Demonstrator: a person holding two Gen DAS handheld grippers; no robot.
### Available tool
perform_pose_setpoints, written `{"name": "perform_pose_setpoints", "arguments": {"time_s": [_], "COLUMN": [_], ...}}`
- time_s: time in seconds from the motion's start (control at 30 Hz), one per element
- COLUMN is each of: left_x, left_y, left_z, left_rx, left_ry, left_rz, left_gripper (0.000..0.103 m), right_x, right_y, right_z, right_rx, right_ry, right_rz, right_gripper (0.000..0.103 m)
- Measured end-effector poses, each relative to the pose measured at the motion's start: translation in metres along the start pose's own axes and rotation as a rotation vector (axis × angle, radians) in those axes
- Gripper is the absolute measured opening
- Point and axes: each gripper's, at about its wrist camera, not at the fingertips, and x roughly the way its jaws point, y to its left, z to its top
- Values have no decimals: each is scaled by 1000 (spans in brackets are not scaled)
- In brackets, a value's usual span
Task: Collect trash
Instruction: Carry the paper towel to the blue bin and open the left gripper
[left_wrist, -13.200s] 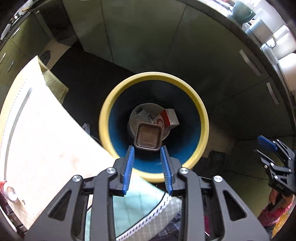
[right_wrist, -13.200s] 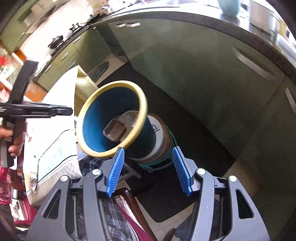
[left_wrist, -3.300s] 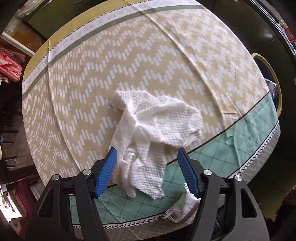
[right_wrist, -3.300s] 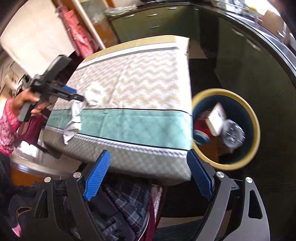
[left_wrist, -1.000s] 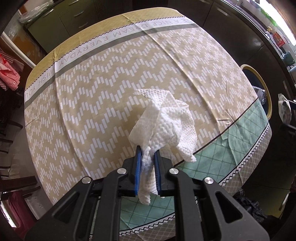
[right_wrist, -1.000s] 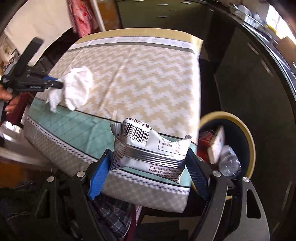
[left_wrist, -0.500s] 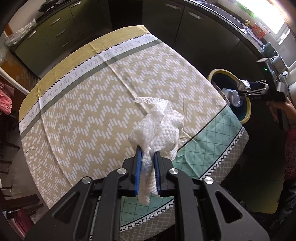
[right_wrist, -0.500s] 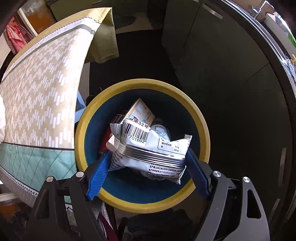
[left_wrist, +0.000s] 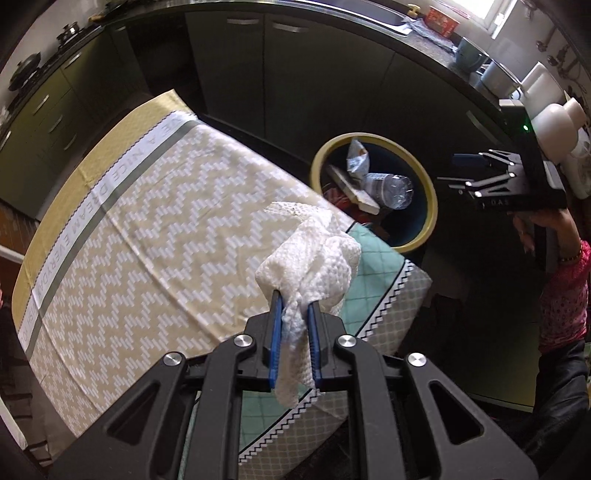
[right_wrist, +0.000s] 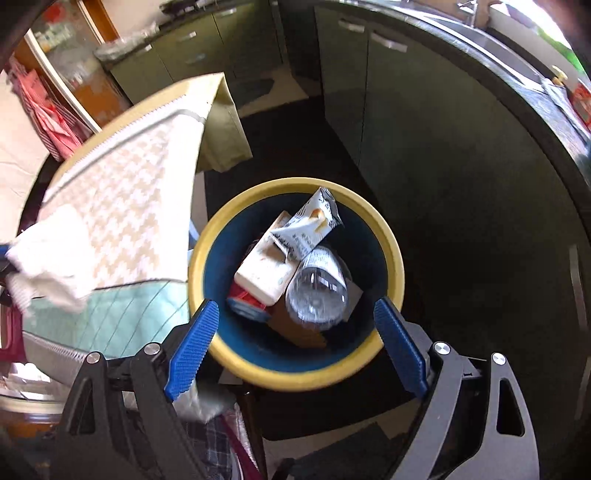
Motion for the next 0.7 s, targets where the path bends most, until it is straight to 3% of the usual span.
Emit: {"name": "perform_pose_setpoints", "arguments": {"time_s": [0.27,0.47,0.63,0.67,0.7], "left_x": [40,79,116,122,127], "left_y": [-75,-110,-123,-124,-124], "left_z": [69,109,122,122,123], "left_rx": [105,116,119,118,115], "left_ry": [12,17,53,55,51], "left_rz": [-49,-34,-6,3,14], "left_gripper": [12,13,15,24,45], "right_x": [-47,-63,-71,-71,-72], "right_y": [-24,-39,-47,-48,-48], "right_z": [-70,-98,-114,-117,-118], "right_rx": [67,111,120,122,123], "right_ry": [-95,-139,-155,-157,-159], "right_rz": [56,77,80,84,91], "right_gripper": [86,86,87,87,87]}}
